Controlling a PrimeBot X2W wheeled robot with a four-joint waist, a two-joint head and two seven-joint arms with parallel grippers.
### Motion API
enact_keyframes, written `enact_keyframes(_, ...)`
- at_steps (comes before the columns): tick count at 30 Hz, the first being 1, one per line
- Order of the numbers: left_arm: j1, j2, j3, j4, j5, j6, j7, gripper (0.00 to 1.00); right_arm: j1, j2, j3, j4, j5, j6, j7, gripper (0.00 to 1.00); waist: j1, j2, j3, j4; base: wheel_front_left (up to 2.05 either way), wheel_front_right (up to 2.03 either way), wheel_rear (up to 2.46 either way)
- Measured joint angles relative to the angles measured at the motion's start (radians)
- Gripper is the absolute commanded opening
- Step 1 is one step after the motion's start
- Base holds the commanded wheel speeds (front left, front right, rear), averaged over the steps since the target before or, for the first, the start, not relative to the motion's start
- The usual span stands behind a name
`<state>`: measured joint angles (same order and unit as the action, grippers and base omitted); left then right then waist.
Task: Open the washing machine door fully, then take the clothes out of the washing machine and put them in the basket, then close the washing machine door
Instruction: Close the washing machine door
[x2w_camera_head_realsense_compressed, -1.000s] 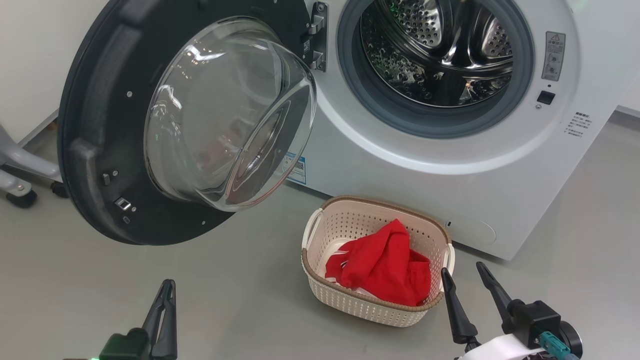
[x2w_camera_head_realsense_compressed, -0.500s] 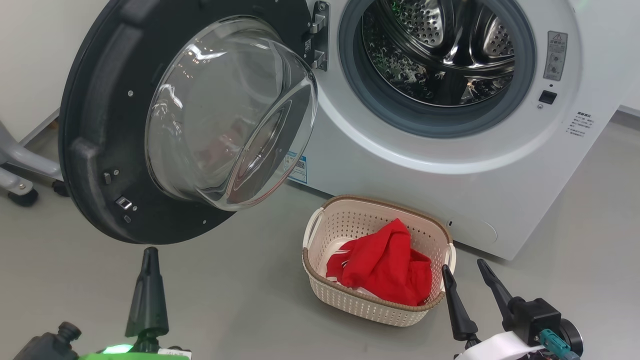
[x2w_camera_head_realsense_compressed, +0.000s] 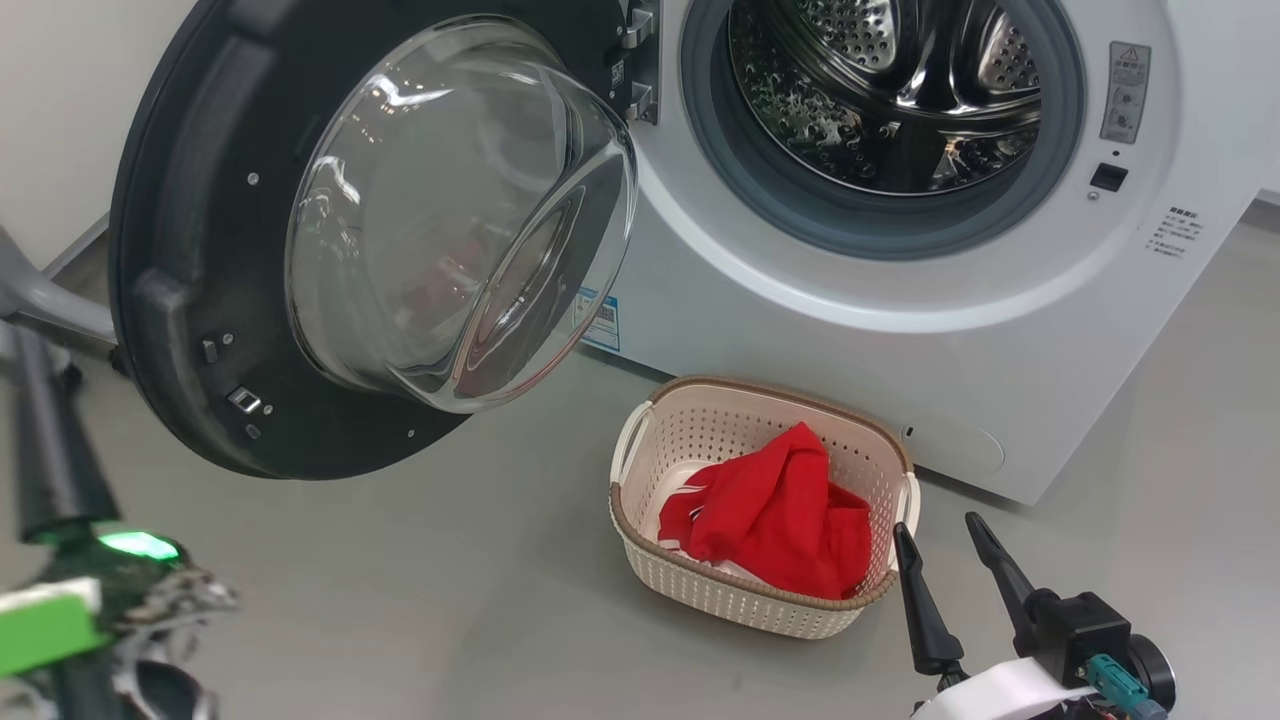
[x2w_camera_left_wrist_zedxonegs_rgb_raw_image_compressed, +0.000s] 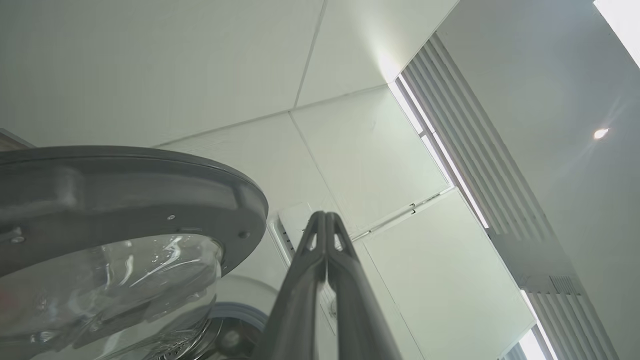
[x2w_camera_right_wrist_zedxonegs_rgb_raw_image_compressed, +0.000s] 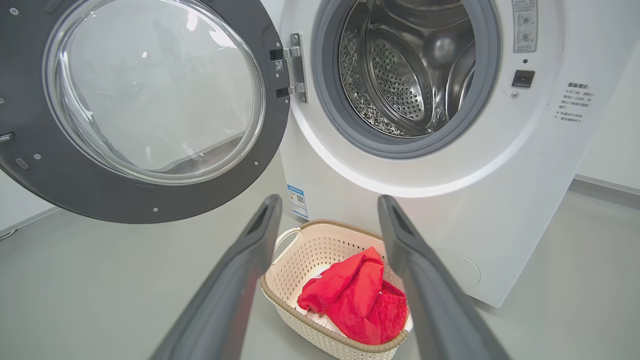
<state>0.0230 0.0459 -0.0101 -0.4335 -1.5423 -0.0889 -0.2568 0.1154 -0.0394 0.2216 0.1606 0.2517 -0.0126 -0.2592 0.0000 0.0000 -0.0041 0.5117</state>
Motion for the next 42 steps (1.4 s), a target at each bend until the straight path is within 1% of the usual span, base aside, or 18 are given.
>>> enact_keyframes(4,-0.076,-0.003,0.111,-0.007,-0.026,-0.004,0.0,0.0,0.0,0.0,-0.006,-0.005,-0.006,0.0,0.0,1.0,0.0,0.0,0.012,0.0,0.0,0.0,0.0)
enact_keyframes(8,-0.159,0.001,0.21,0.038,-0.079,-0.003,0.0,0.0,-0.003,-0.001,-0.012,-0.012,-0.01,-0.001,0.0,1.0,0.0,0.0,0.028,0.001,0.0,0.0,0.0)
enact_keyframes(9,-0.197,0.026,0.249,0.081,-0.109,0.0,0.0,0.0,-0.003,-0.003,-0.014,-0.014,-0.013,-0.001,0.0,1.0,0.0,0.0,0.036,0.001,0.0,0.0,0.0)
enact_keyframes(13,-0.258,0.1,0.33,0.198,-0.143,0.035,0.011,0.0,-0.006,-0.005,-0.014,-0.014,-0.016,0.0,0.0,1.0,0.0,0.0,0.049,-0.004,0.0,0.0,0.0)
enact_keyframes(17,-0.299,0.175,0.37,0.331,-0.182,0.083,0.048,0.0,-0.01,-0.006,-0.008,-0.014,-0.018,0.001,0.0,1.0,0.0,0.0,0.059,-0.016,0.0,0.0,0.0)
enact_keyframes(21,-0.33,0.246,0.364,0.449,-0.195,0.142,0.111,0.0,-0.016,-0.012,-0.008,-0.014,-0.025,0.001,0.0,1.0,0.0,0.0,0.073,-0.031,0.0,0.0,0.0)
enact_keyframes(25,-0.372,0.296,0.349,0.54,-0.212,0.181,0.167,0.0,-0.028,-0.025,-0.008,-0.014,-0.031,0.003,0.0,1.0,0.0,0.0,0.087,-0.046,0.0,0.0,0.0)
enact_keyframes(27,-0.39,0.317,0.328,0.579,-0.235,0.189,0.203,0.0,-0.032,-0.026,-0.007,-0.014,-0.035,0.006,0.0,1.0,0.0,0.0,0.094,-0.054,0.0,0.0,0.0)
enact_keyframes(32,-0.408,0.356,0.268,0.674,-0.235,0.198,0.282,0.0,-0.042,-0.033,-0.003,-0.01,-0.042,0.012,0.0,1.0,0.0,0.0,0.109,-0.074,0.0,0.0,0.0)
enact_keyframes(37,-0.416,0.383,0.223,0.737,-0.235,0.198,0.352,0.0,-0.051,-0.036,-0.004,-0.01,-0.044,0.017,0.0,1.0,0.0,0.0,0.122,-0.09,0.0,0.0,0.0)
enact_keyframes(42,-0.438,0.393,0.168,0.778,-0.234,0.198,0.417,0.0,-0.053,-0.041,-0.013,-0.01,-0.044,0.02,0.0,1.0,0.0,0.0,0.135,-0.099,0.0,0.0,0.0)
